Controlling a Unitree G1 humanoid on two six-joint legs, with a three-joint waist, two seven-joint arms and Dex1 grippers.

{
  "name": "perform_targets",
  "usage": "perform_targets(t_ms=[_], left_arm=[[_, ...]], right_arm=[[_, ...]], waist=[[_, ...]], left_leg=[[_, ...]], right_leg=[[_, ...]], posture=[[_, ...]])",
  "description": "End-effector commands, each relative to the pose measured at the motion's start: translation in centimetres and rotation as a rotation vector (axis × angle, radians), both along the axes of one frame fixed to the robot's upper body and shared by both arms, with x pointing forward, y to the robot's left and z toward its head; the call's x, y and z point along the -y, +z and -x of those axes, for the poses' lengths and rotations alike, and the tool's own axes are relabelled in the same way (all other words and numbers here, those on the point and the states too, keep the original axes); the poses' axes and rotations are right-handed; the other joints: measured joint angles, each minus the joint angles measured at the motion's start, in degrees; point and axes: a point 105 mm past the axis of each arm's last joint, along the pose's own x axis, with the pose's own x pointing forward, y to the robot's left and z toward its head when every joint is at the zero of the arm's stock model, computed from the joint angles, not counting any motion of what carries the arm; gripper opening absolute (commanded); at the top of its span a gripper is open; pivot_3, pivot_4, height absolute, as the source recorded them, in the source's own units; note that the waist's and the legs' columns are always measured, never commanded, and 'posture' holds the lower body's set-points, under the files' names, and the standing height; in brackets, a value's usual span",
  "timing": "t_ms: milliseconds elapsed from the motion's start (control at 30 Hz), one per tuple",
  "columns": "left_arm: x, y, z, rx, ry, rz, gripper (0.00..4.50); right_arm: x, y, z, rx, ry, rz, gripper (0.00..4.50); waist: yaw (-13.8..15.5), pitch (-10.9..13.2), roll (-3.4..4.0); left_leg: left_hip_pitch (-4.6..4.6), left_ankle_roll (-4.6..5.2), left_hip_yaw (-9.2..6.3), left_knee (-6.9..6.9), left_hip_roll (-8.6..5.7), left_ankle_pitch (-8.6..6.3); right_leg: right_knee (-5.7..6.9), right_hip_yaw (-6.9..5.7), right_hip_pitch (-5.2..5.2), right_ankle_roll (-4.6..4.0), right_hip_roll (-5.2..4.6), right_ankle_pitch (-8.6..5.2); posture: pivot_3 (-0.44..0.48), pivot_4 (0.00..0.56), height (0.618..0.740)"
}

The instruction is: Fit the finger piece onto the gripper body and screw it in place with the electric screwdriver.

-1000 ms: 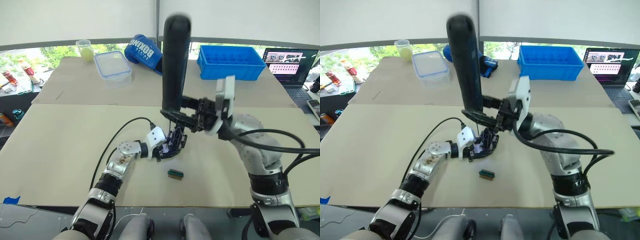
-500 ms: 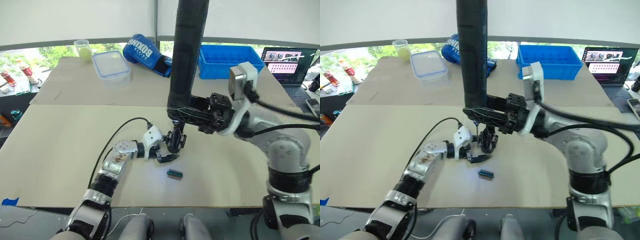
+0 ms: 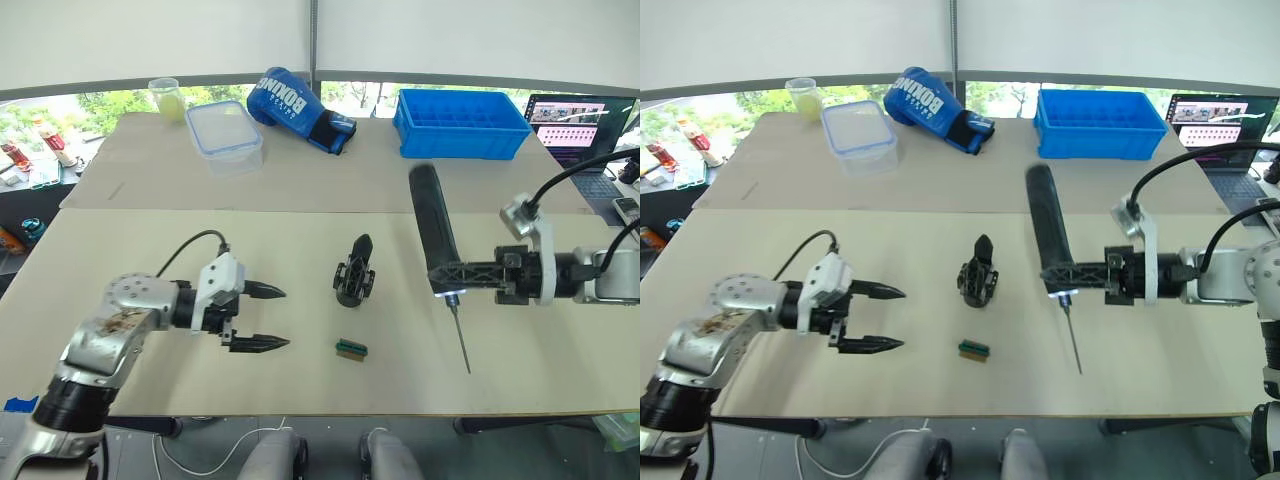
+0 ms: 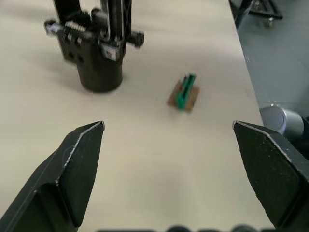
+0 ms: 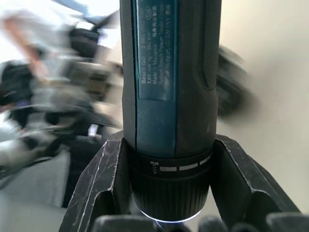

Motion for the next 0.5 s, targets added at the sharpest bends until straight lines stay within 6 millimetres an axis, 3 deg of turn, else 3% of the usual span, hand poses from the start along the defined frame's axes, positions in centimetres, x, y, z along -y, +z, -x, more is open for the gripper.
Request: perform_targets(t_ms=[33,200,233,267,400,500], left_arm=[[0.1,1.1,0.4,0.051,0.004,0.017,4.5],[-0.4,0.7,0.4,0.035,0.058,0.021,4.5],[-0.5,0.6,0.4,0.032,0.07,0.022,4.5],[-0.7,0.4,0.3,0.023,0.087,0.026,4.5],[-1.7,0.4,0.6,-0.054,0.136,0.045,4.5],[-3.2,1.6,1.3,-0.141,0.179,0.068,4.5]], right_arm=[[1.3,-1.3,-1.3,-0.01,-0.052,0.069,1.92],[3.3,-4.9,-1.9,0.022,-0.038,0.248,1.92],[3.5,-5.1,-2.0,0.039,-0.031,0.264,2.94],[3.8,-5.2,-1.9,0.071,-0.001,0.281,3.24],[5.0,-3.7,-1.3,0.328,0.157,0.351,4.48],[6.1,-0.4,-0.3,0.615,0.317,0.364,4.48]], waist=[[0.1,0.1,0.09],[0.1,0.2,0.26],[0.1,0.2,0.26],[0.1,0.2,0.26],[0.3,0.2,0.27],[0.3,0.2,0.36]], left_leg=[[-0.02,-0.01,0.0,0.0,0.0,0.0],[-0.1,-0.06,0.01,0.0,-0.01,0.03],[-0.11,-0.06,0.02,0.0,-0.02,0.04],[-0.1,-0.08,0.01,0.0,-0.02,0.04],[-0.05,-0.1,-0.03,0.03,-0.02,0.06],[-0.02,-0.09,-0.01,0.06,-0.04,0.05]], right_leg=[[0.0,0.0,-0.01,0.0,-0.01,0.0],[0.04,-0.01,-0.11,0.01,0.02,0.0],[0.06,-0.01,-0.14,0.02,0.03,0.01],[0.06,-0.04,-0.12,0.02,0.06,0.01],[0.09,-0.09,-0.07,0.03,0.09,0.01],[0.1,-0.19,-0.06,0.1,0.47,0.04]], posture=[[0.0,0.15,0.74],[0.0,0.15,0.74],[0.0,0.15,0.74],[0.0,0.15,0.74],[0.0,0.15,0.74],[0.0,0.15,0.74]])
